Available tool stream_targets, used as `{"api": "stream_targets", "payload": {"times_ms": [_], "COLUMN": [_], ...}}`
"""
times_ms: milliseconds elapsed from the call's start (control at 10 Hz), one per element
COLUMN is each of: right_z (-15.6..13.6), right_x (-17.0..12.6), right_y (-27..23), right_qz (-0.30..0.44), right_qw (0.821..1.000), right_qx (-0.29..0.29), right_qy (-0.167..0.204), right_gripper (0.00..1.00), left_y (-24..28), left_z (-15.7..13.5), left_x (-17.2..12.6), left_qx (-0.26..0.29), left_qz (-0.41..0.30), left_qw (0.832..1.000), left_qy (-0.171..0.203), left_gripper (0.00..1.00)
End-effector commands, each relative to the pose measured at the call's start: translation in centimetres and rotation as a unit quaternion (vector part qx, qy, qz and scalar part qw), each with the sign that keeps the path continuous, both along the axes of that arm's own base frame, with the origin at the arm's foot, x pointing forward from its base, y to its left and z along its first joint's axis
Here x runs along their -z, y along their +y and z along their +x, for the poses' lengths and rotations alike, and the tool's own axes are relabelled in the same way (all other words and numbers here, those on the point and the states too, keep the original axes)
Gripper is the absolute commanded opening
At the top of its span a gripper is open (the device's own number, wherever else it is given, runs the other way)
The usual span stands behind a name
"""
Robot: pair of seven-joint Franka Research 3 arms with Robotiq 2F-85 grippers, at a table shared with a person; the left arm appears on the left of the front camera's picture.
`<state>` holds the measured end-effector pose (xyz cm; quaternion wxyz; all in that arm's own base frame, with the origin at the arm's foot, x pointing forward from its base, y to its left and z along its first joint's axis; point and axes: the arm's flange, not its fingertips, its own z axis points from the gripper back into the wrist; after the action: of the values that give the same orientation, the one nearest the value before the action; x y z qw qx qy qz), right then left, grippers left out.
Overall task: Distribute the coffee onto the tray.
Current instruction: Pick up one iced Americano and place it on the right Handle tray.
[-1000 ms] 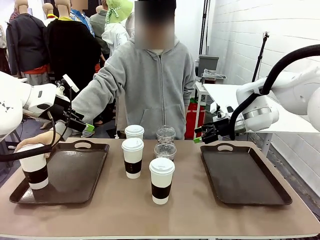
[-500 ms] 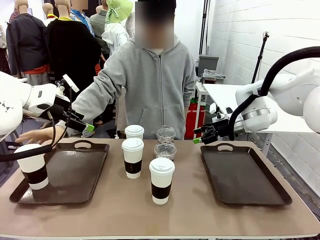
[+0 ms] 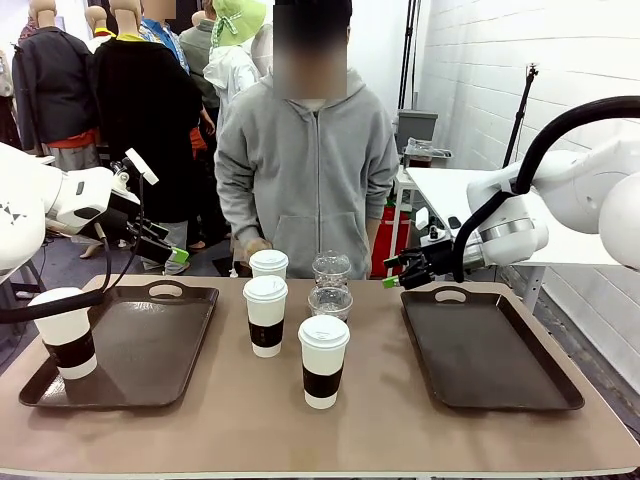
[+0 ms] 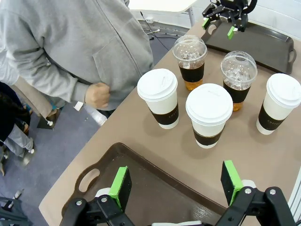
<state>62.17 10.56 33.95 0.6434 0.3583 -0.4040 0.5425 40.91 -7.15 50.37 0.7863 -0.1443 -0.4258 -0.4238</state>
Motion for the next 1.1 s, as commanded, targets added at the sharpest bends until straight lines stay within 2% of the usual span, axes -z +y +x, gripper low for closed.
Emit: {"api": "stream_targets", "payload": {"times_ms": [0, 200, 1000], "right_z": [1.7, 2.2, 3.7], "right_x": [1.2, 2.1, 6.5], "right_y": [1.2, 2.1, 5.2], "right_qz": [0.032, 0.031, 0.072], "right_qw": [0.999, 0.999, 0.997], "right_qx": [-0.016, -0.018, -0.038], "right_qy": [-0.017, -0.026, -0.017], "right_gripper": [1.0, 1.0, 1.0], "left_y": [0.1, 0.1, 0.1], "left_z": [0.0, 0.0, 0.0], "left_x": [0.0, 0.0, 0.0], "left_qx": [0.001, 0.001, 0.001], "left_qz": [-0.003, -0.003, -0.003], "left_qw": [1.0, 1.0, 1.0], "left_qy": [0.002, 0.002, 0.002], "left_gripper": [1.0, 1.0, 1.0]}}
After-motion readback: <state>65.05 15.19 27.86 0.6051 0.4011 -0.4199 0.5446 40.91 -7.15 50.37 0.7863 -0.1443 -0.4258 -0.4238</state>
